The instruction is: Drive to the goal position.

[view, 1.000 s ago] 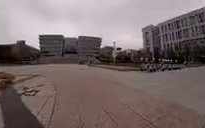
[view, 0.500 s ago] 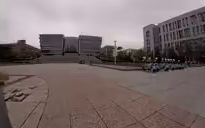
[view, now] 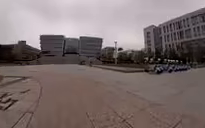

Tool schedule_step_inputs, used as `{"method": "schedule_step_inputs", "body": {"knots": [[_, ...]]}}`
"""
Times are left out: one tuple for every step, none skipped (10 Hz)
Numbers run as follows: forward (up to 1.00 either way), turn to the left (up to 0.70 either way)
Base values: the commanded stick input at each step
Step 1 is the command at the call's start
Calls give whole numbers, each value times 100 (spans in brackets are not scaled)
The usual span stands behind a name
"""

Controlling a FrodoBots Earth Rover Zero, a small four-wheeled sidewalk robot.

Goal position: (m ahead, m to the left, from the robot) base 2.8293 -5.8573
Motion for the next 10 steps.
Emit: {"method": "schedule_step_inputs", "body": {"knots": [[70, 0], [70, 0], [70, 25], [70, 35], [70, 35], [70, 35], [70, 35], [70, 3], [70, 0], [70, 0]]}}
